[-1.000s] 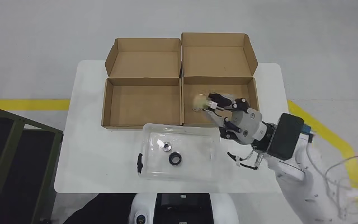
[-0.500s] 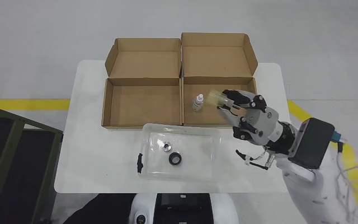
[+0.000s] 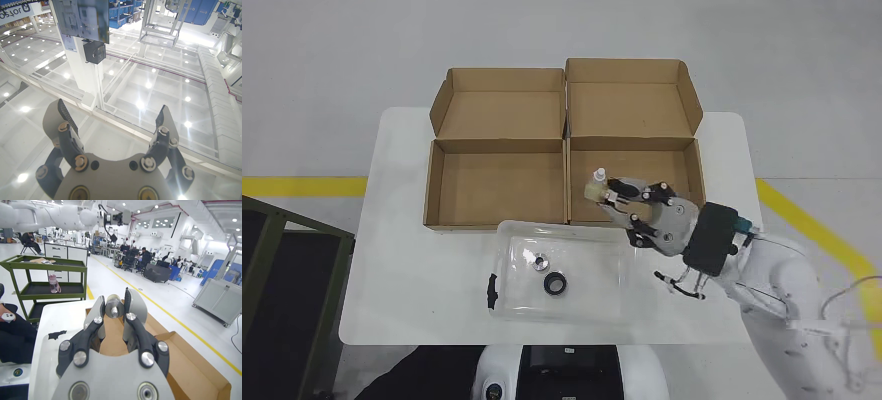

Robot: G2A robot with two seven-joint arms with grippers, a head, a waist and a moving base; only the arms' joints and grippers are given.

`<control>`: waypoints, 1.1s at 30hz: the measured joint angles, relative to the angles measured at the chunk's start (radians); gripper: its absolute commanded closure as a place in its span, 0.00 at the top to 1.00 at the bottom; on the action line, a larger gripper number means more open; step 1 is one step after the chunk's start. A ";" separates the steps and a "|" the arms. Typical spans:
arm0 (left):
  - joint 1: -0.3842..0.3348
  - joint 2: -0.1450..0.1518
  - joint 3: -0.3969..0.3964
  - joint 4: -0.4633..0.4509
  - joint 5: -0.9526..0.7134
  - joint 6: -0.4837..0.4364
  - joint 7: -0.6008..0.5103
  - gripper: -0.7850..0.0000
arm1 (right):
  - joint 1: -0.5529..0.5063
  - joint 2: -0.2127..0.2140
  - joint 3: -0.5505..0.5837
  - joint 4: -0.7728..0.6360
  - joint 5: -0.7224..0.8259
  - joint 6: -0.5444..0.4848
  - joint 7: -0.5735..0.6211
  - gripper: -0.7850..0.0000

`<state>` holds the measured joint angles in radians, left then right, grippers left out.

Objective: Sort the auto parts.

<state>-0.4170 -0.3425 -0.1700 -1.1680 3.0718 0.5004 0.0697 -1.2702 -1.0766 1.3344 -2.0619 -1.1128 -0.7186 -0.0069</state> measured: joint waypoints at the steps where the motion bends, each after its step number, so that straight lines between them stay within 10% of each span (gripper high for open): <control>1: 0.000 0.000 0.000 0.000 0.000 0.000 0.000 1.00 | -0.002 0.001 0.001 0.017 -0.003 -0.003 0.009 0.00; 33: 0.000 0.000 0.000 0.000 0.000 0.000 0.000 1.00 | 0.188 0.001 -0.088 0.373 -0.009 0.089 0.541 0.00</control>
<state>-0.4170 -0.3425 -0.1700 -1.1680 3.0718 0.5004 0.0697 -1.0817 -1.0755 1.2465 -1.6890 -1.1215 -0.6298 0.5345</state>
